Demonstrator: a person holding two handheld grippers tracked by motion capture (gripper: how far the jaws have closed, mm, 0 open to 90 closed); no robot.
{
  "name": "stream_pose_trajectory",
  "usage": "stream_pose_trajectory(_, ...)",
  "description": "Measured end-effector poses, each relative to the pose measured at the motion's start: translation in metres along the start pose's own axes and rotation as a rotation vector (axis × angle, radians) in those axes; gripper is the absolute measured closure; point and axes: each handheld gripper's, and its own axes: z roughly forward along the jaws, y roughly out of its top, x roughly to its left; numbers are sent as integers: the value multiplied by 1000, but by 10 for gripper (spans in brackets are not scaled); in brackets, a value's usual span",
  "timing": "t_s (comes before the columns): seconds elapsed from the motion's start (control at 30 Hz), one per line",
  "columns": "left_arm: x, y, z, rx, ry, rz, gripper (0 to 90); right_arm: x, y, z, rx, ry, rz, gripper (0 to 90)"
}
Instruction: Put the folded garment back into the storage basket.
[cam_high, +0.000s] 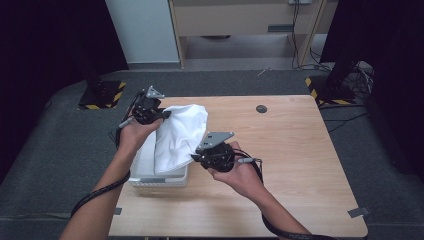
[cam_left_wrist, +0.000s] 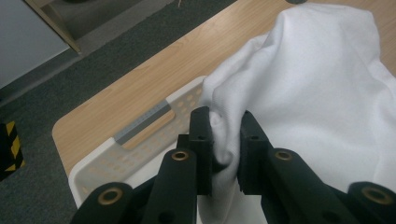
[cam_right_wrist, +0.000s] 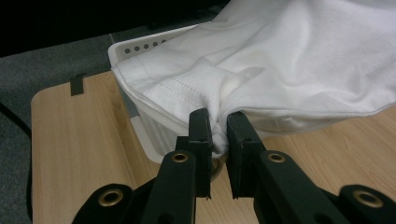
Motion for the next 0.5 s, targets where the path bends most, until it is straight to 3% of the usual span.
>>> stream_pose_trajectory(0.5,9,-13,3,4,1,-11,797,4,2,14,12,6,-4,816)
